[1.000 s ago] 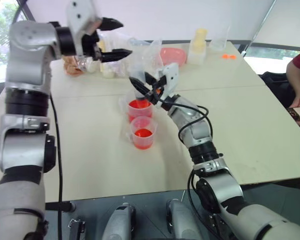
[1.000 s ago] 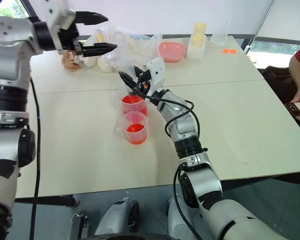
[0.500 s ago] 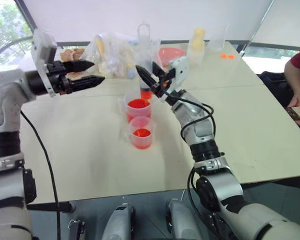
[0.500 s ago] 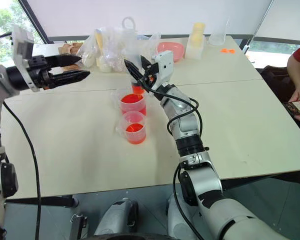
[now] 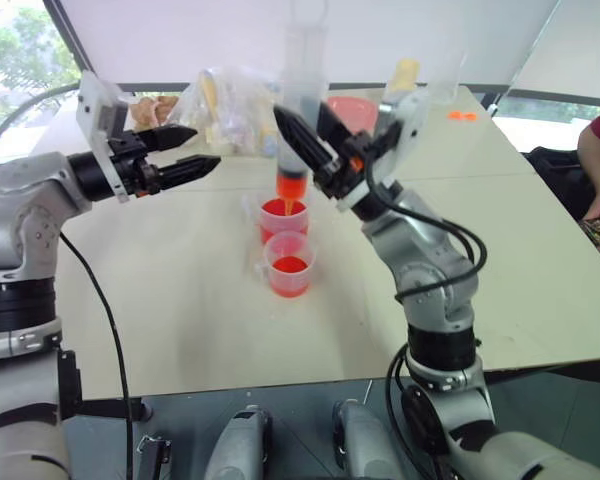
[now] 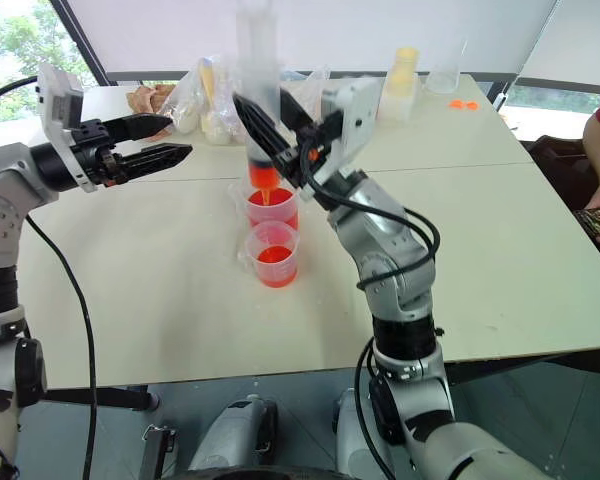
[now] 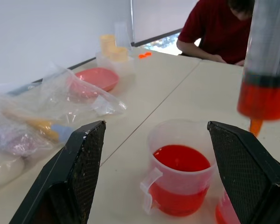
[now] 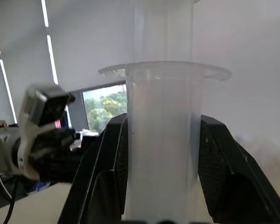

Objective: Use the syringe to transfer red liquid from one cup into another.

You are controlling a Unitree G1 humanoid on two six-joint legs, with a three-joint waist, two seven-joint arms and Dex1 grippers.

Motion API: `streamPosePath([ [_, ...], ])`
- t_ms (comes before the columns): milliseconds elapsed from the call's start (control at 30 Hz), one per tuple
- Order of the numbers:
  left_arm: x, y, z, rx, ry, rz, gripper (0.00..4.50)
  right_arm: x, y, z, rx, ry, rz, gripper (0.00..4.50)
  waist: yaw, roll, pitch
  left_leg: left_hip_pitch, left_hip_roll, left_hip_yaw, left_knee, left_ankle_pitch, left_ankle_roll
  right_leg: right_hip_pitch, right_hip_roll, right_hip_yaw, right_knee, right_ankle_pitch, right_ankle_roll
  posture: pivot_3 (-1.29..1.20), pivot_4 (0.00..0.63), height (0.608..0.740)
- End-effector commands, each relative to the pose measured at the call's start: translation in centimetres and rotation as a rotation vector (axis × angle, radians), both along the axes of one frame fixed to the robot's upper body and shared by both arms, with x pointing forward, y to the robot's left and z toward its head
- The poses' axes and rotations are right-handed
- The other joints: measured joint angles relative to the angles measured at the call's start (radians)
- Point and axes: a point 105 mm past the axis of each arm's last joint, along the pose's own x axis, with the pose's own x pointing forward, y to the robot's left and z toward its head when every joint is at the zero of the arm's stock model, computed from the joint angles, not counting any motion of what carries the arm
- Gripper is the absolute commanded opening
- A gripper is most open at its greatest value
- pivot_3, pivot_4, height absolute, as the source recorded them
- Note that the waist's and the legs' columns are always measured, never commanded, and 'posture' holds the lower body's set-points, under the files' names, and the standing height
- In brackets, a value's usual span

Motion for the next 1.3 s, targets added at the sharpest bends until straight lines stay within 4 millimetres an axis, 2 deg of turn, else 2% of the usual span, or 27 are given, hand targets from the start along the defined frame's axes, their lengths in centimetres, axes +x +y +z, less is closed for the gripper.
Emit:
streamPosePath([
  [33,-0.4,-1.2,2.1,0.044,-0.091,-0.059,3.65,-1.2,0.4,0.2,0.016,-0.020,0.001,1.46,-0.001,0.000,0.000,0.000,0.000,0.000,0.000,0.000,0.000,0.000,0.000,0.000,0.000,0.000,0.000,0.00,0.150,0.740],
  [100,-0.3,-1.7,2.6,0.055,-0.105,-0.081,3.65,-1.1,0.4,-0.5,0.006,-0.004,-0.008,1.46,-0.003,0.000,0.000,0.000,0.000,0.000,0.000,0.000,0.000,0.000,0.000,0.000,0.000,0.000,0.000,0.00,0.150,0.740],
  [233,-0.9,-3.6,5.6,0.044,-0.183,-0.173,3.65,-0.7,0.3,-1.5,-0.007,0.017,-0.034,1.46,-0.004,0.000,0.000,0.000,0.000,0.000,0.000,0.000,0.000,0.000,0.001,0.000,0.000,0.000,0.000,0.00,0.150,0.740],
  [333,-1.3,-5.0,7.2,0.058,-0.239,-0.234,3.65,-0.5,0.3,-2.0,-0.021,0.016,-0.044,1.46,-0.003,0.000,0.000,0.000,0.000,0.000,0.000,0.000,0.000,0.000,0.001,0.000,0.000,0.000,0.000,0.00,0.150,0.740],
  [433,-1.1,-6.0,8.1,0.071,-0.285,-0.253,3.65,-0.3,0.3,-2.1,-0.022,0.014,-0.050,1.46,-0.004,0.000,0.000,0.001,0.000,0.000,0.000,0.000,0.000,0.001,0.001,0.000,0.000,0.000,0.000,0.00,0.150,0.740],
  [533,-0.1,-7.3,9.1,0.069,-0.353,-0.241,3.65,-0.3,0.5,-2.3,-0.030,0.008,-0.054,1.46,-0.003,0.000,0.000,0.001,0.000,0.000,0.000,0.000,0.000,0.001,0.001,0.000,0.000,0.000,0.000,0.00,0.150,0.740],
  [667,1.5,-8.4,8.5,0.127,-0.400,-0.211,3.65,-0.3,0.8,-2.4,-0.038,-0.005,-0.060,1.46,-0.004,0.000,0.000,0.001,0.000,0.000,0.000,0.000,0.000,0.001,0.001,0.000,0.000,0.000,0.000,0.00,0.150,0.740],
  [967,2.9,-10.2,7.1,0.265,-0.462,-0.194,3.65,-0.2,1.1,-2.9,-0.066,-0.024,-0.073,1.46,-0.004,0.000,0.000,0.001,0.000,0.001,0.001,0.000,0.000,0.001,0.001,0.000,0.000,0.000,0.000,0.00,0.150,0.740],
  [1067,2.2,-10.6,7.1,0.271,-0.482,-0.235,2.78,-0.3,1.2,-3.0,-0.067,-0.026,-0.072,1.46,-0.005,0.000,0.000,0.001,0.000,0.000,0.000,0.000,0.000,0.001,0.001,0.000,0.000,0.000,0.000,0.00,0.150,0.740],
  [1233,1.0,-11.0,7.2,0.271,-0.479,-0.306,0.38,-0.3,1.3,-3.0,-0.062,-0.025,-0.065,1.46,-0.004,0.000,0.000,0.001,0.000,0.000,0.001,0.000,0.000,0.001,0.001,0.000,0.000,0.000,0.000,0.00,0.150,0.740],
  [1267,0.6,-11.0,7.2,0.266,-0.470,-0.323,0.02,-0.4,1.3,-3.0,-0.060,-0.024,-0.063,1.46,-0.005,0.000,0.000,0.001,0.000,0.000,0.001,0.000,0.000,0.001,0.001,0.000,0.000,0.000,0.000,0.00,0.150,0.740],
  [1300,0.4,-11.0,7.1,0.261,-0.460,-0.338,0.02,-0.4,1.4,-2.9,-0.057,-0.023,-0.060,1.46,-0.005,0.000,0.000,0.001,0.000,0.000,0.001,0.000,0.000,0.001,0.001,0.000,0.000,0.000,0.000,0.00,0.150,0.740],
])
